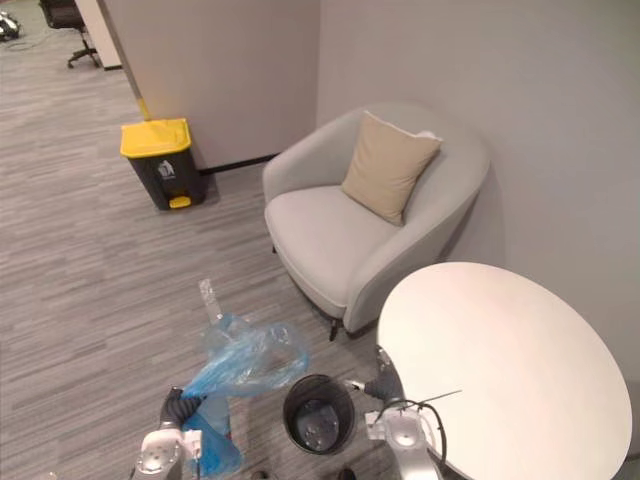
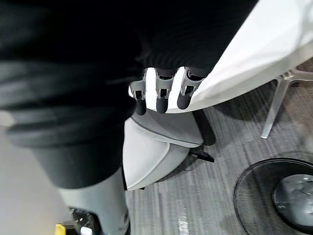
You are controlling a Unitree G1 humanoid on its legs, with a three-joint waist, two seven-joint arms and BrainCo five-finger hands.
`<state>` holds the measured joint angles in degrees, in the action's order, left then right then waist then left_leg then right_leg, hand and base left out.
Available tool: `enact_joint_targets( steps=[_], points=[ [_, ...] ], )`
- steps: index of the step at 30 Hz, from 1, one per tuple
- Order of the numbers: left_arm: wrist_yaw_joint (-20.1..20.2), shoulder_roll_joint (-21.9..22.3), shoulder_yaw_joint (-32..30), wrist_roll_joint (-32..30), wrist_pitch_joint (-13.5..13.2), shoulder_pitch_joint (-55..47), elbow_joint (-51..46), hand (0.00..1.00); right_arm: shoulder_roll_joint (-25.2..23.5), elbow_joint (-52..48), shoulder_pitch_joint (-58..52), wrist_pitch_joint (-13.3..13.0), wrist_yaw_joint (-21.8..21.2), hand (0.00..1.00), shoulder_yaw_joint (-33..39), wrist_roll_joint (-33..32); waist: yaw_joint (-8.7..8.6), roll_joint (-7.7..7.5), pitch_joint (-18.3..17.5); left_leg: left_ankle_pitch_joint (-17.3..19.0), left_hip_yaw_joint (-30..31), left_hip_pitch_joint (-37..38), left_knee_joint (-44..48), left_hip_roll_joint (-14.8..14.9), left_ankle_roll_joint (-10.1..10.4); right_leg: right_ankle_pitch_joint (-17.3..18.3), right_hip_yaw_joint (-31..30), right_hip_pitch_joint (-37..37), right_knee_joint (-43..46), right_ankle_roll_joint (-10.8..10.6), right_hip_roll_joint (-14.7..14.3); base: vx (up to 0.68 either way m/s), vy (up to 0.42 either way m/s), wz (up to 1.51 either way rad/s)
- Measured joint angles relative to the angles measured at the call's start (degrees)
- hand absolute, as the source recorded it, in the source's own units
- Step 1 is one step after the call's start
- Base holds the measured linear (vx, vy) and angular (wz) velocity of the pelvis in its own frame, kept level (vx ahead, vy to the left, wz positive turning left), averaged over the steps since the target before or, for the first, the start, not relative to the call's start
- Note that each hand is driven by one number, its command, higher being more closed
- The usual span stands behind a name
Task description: Gather rubbish on tea table into small bin, then transfer packed bag to large trash can.
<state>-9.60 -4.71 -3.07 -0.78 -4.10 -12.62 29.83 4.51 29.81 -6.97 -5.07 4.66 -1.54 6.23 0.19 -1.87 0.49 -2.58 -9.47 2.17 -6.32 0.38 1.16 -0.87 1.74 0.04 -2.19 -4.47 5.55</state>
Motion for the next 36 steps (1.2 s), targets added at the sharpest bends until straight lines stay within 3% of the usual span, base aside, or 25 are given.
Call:
enact_joint_targets(
  steps=[10,14,16,17,19,20,22,25,28,29,32,33,36],
  points=[
    [1.3,1.1,0.2,2.1,0.0,-0.4,2.5,1.0,0.0,6.8,0.2,1.1,0.5,0.0,0.4,0.0,0.04,0.12,1.2,0.5,0.3,0.0,0.1,-0.1,0.5,0.3,0.2,0.1,0.2,-0.4,0.2,-0.02,-0.001,0.02],
    [2.2,1.1,0.1,2.1,0.0,-0.3,3.5,1.0,0.0,10.0,1.6,1.4,1.0,0.0,1.3,0.0,0.55,0.06,3.6,0.1,-1.2,-0.2,0.4,0.0,-0.1,-0.1,-1.2,-1.1,1.6,-0.2,0.0,0.01,0.003,-0.19],
    [2.3,1.1,0.0,2.1,0.0,1.0,3.5,1.0,-0.3,9.8,3.0,1.5,1.4,0.0,1.3,0.1,0.68,-0.73,7.1,0.7,-2.4,-2.1,3.2,0.2,-0.4,-0.3,-2.4,-3.3,3.8,-0.3,0.0,-0.07,0.004,-0.26],
    [2.3,1.0,0.1,2.2,0.1,1.9,3.5,1.0,-0.7,9.6,3.7,1.7,2.0,0.0,1.3,0.2,0.83,-1.17,7.7,2.2,-2.6,-6.5,7.9,0.6,-0.8,-0.8,-2.3,-6.5,6.0,-0.6,0.2,-0.13,0.002,-0.08],
    [2.2,1.6,0.2,2.7,0.1,3.1,2.9,1.0,-1.1,9.4,4.0,2.0,3.0,0.0,1.6,0.5,0.96,-0.76,8.2,4.0,-3.0,-11.4,14.2,2.7,-1.6,-2.4,-2.3,-9.7,8.1,-2.1,-0.3,-0.11,0.004,-0.11],
    [2.2,1.8,0.2,2.7,0.0,3.4,2.7,1.0,-1.3,9.4,4.2,2.4,3.2,0.0,1.5,0.5,1.3,-0.39,8.7,4.8,-3.6,-11.1,15.0,3.3,-2.0,2.9,-1.4,-11.3,17.1,-1.7,-0.2,-0.08,0.01,-0.05],
    [2.2,2.1,0.7,2.7,0.0,3.3,2.0,1.0,-1.7,9.4,2.6,2.4,3.3,0.0,1.5,0.5,1.56,-0.15,9.0,5.6,-2.3,-11.2,17.4,3.0,-2.3,9.8,-0.8,-11.4,31.5,-1.6,1.0,-0.06,-0.023,0.31],
    [2.1,2.0,0.8,2.6,-0.1,2.7,0.2,1.0,-2.2,9.2,2.0,2.4,3.6,0.0,1.1,0.4,2.31,-1.17,8.7,5.8,1.0,-14.6,21.2,1.8,-1.8,15.8,-3.8,-8.4,38.8,-2.8,1.4,-0.13,-0.125,0.58],
    [2.0,3.1,0.8,2.6,-0.1,2.5,0.1,1.0,-2.0,9.2,3.1,2.4,4.6,0.0,0.7,0.4,3.81,-1.66,8.6,3.7,3.5,-19.7,22.3,1.2,0.1,22.4,-4.9,-7.1,31.1,0.8,0.4,-0.21,-0.207,0.49],
    [2.0,3.7,0.9,2.6,0.0,2.4,0.6,1.0,-1.4,9.4,4.2,2.4,4.8,0.0,0.5,0.4,3.86,-0.07,9.2,1.8,5.4,-20.8,21.1,1.8,0.9,23.2,-3.1,-7.0,28.9,2.1,-0.4,-0.28,-0.216,0.57],
    [2.0,4.6,3.9,2.6,0.0,1.6,0.7,1.0,-0.7,9.9,4.1,2.5,5.7,0.0,0.3,0.5,3.32,3.03,9.8,-3.1,8.8,-19.5,12.4,3.4,3.1,21.0,3.0,-7.0,27.8,4.1,-2.9,-0.33,-0.214,0.89],
    [1.9,4.7,4.3,2.7,0.0,1.7,1.0,1.0,-0.5,10.0,4.1,2.8,6.2,0.0,0.3,0.6,3.19,3.51,10.0,-2.2,7.7,-19.1,10.0,4.6,4.4,19.9,5.4,-6.9,26.5,5.4,-3.0,-0.35,-0.213,0.83],
    [1.8,5.1,4.4,3.2,-0.1,2.4,2.4,1.0,0.0,11.2,5.9,3.0,7.5,0.0,1.4,0.6,3.15,3.41,10.0,-1.7,2.0,-20.4,14.6,5.8,3.8,16.5,9.4,-7.7,23.8,7.2,-1.4,-0.18,-0.082,0.63]
  ],
)
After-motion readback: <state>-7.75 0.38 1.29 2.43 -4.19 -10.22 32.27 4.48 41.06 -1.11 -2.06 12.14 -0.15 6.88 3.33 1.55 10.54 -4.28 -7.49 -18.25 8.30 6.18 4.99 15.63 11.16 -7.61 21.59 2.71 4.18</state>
